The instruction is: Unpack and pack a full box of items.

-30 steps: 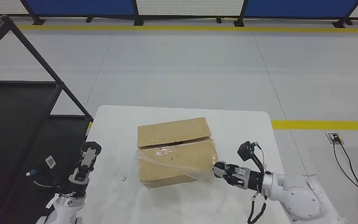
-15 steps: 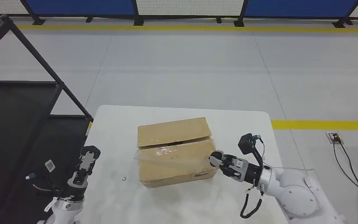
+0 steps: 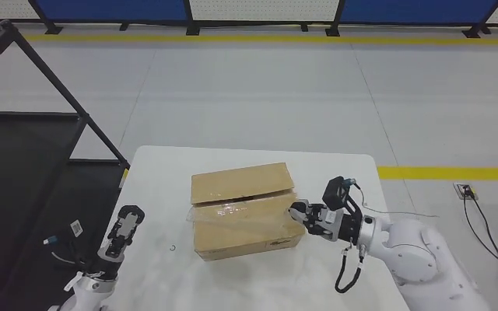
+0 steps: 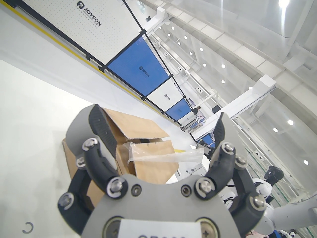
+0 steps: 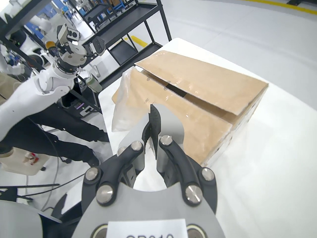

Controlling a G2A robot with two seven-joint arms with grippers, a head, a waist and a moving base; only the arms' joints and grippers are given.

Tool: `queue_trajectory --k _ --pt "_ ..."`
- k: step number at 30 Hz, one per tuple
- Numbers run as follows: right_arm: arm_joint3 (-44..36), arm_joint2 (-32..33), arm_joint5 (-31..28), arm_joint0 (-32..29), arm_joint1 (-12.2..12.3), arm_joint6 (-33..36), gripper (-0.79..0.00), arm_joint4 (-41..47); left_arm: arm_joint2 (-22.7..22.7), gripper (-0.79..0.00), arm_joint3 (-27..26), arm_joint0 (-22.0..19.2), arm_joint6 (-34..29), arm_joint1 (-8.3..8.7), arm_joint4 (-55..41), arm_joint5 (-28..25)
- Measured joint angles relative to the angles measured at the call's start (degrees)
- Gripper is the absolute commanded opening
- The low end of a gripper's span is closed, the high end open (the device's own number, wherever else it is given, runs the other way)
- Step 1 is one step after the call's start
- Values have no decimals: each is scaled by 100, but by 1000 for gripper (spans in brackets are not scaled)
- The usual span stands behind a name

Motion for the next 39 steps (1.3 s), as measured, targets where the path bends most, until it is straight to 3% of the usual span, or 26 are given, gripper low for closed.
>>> queue_trajectory --k 6,11,16,21,31,36,39 --pt "-60 -214 55 312 -83 -919 -785 -699 -39 0 92 35 -491 51 35 -146" --pt "145 -574 509 834 -184 -1058 -785 -1143 -20 0 92 143 -1069 108 -89 -713" --pt "313 -855 875 1131 -270 -1371 -785 -1464 134 0 95 336 -2009 220 -461 -1751" --pt "308 -845 859 1123 -267 -1349 -785 -1453 32 0 200 323 -2858 363 -663 -1817" --pt "398 -903 769 1068 -285 -1642 -785 -1659 20 0 187 308 -2703 353 -659 -1673" --pt "651 -1203 182 1556 -364 -2087 -785 -2243 -22 0 215 374 -2018 331 -662 -1189" --pt "752 -1432 114 1850 -433 -2553 -785 -2881 -45 0 299 474 -1866 335 -902 -1109"
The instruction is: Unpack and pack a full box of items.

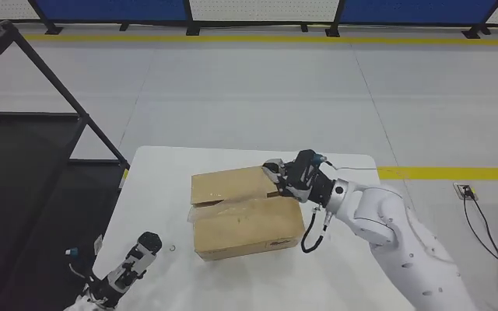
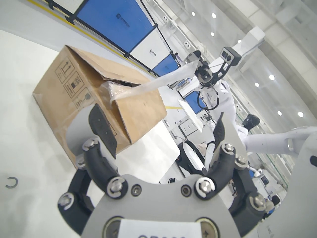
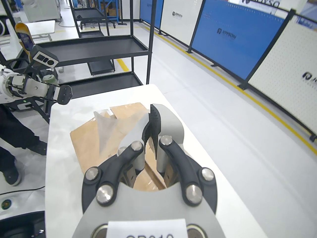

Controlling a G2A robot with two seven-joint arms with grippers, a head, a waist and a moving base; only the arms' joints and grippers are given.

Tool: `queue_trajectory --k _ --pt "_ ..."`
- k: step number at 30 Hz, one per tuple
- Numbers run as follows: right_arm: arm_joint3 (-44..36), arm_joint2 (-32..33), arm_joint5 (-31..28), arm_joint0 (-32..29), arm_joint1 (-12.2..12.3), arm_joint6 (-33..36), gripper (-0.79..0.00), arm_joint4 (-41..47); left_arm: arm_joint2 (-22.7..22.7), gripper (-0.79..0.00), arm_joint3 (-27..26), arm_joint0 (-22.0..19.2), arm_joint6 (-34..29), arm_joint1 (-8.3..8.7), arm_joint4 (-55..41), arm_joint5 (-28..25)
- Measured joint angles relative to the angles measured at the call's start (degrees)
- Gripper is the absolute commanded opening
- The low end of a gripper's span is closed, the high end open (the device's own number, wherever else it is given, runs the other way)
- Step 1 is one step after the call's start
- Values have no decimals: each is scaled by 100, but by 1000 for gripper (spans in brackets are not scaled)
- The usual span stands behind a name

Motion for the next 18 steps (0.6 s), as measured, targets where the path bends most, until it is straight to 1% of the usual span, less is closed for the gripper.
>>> queue_trajectory --k 4,9,13,15,18 --pt "115 -261 127 392 -91 -600 -785 -874 -95 0 142 107 -36 29 -333 -17" --pt "176 -466 511 669 -182 -1531 -785 -1871 -142 0 273 217 -190 66 -726 -59" --pt "279 -556 617 813 -231 -1861 -785 -2263 -149 0 293 251 -324 91 -911 -116" --pt "361 -599 541 867 -254 -2013 -785 -2318 -134 0 262 263 -364 99 -958 -150" --pt "619 -603 48 1020 -284 -2217 -785 -2023 -94 0 203 262 -420 110 -970 -167"
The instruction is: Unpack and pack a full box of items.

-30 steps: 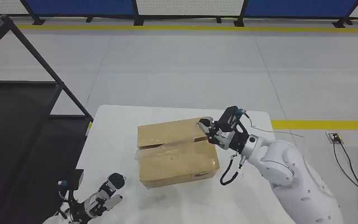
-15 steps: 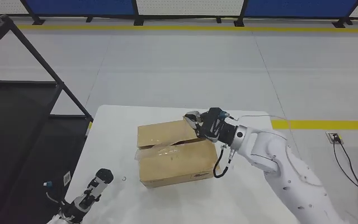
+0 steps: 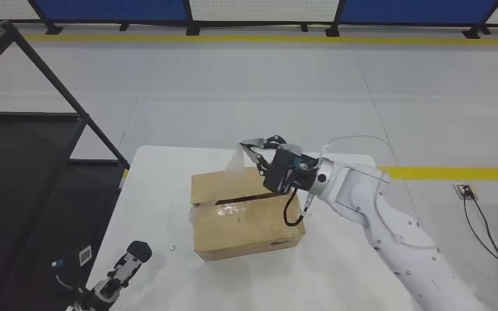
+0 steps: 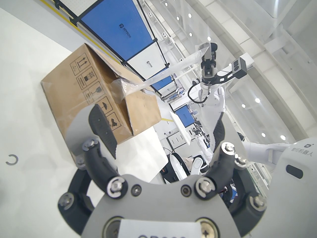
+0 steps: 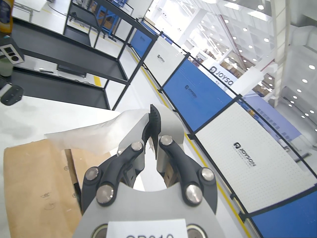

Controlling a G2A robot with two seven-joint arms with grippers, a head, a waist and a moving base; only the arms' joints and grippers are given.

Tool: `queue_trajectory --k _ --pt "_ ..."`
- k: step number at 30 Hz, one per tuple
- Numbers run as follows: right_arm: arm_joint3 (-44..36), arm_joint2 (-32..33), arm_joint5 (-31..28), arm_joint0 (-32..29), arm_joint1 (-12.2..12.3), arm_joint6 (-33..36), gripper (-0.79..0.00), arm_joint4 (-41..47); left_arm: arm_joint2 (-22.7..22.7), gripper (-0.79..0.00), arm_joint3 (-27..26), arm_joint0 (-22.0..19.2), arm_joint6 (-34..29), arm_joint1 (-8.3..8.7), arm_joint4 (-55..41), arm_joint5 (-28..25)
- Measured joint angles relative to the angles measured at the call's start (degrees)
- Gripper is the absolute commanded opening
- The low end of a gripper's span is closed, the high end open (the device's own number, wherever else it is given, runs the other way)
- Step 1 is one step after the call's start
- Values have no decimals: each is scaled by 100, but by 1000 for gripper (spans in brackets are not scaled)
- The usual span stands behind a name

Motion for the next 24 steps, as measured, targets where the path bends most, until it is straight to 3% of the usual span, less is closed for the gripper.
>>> queue_trajectory --k 6,18,24 --pt "482 70 -344 134 -50 -635 -785 419 115 0 -78 -29 -192 28 122 7" --pt "468 69 -336 129 -49 -621 -785 412 179 0 55 -181 -192 77 216 112" --pt "445 -26 -290 71 -75 -875 -785 4 107 0 -4 -322 266 71 724 411"
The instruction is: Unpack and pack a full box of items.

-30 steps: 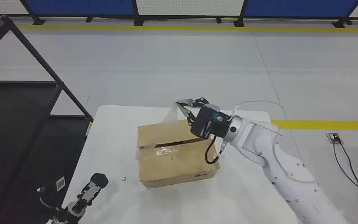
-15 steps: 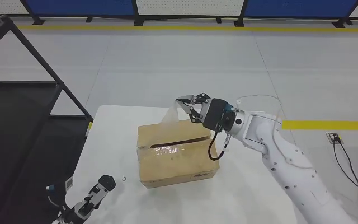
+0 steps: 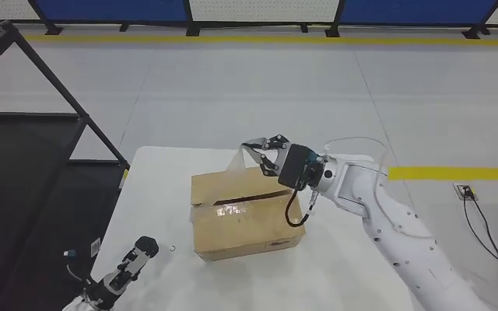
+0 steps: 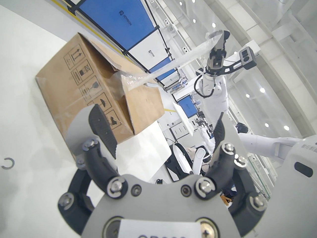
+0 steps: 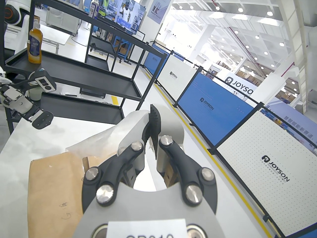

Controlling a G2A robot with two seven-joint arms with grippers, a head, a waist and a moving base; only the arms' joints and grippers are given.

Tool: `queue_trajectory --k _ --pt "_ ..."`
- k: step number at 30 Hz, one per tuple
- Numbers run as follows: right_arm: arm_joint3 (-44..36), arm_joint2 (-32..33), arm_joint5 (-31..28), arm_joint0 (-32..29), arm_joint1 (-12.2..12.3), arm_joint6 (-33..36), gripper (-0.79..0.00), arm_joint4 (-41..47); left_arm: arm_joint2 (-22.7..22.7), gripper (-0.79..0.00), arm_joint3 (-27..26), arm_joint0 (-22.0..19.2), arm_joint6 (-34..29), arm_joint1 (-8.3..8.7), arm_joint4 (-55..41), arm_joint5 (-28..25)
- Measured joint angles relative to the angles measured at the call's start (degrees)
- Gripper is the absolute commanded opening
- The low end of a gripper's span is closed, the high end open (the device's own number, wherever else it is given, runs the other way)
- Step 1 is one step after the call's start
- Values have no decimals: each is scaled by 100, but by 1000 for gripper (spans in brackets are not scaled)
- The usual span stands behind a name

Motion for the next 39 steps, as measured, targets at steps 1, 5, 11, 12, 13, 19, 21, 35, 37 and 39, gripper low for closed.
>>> queue_trajectory --k 1,5,11,12,13,19,21,35,37,39 --pt "27 -34 2 31 -7 -121 -785 -146 -7 0 -37 -15 158 -10 188 88" --pt "190 -222 206 198 -40 -839 -785 -1006 70 0 -245 -40 863 -62 864 576" --pt "642 -575 857 503 -136 -1896 -785 -2181 222 0 -364 -139 1430 -100 1717 1264" --pt "719 -637 1008 572 -168 -1998 -785 -2313 253 0 -361 -173 1570 -109 1893 1406" --pt "767 -678 1142 621 -191 -2048 -785 -2409 287 0 -355 -199 1663 -117 1991 1497" --pt "908 -766 1915 781 -329 -2179 -785 -2571 446 0 -314 -235 1966 -129 2756 1438" --pt "898 -758 2075 792 -363 -2204 -785 -2544 527 0 -258 -214 2085 -137 3039 1356" --pt "316 -609 2601 856 -532 -2218 -785 -2386 821 0 117 -283 2286 -155 3240 950" --pt "283 -597 2615 852 -546 -2212 -785 -2435 816 0 154 -275 2316 -158 3034 875" --pt "298 -571 2605 834 -554 -2235 -785 -2461 807 0 202 -262 2216 -154 2635 774"
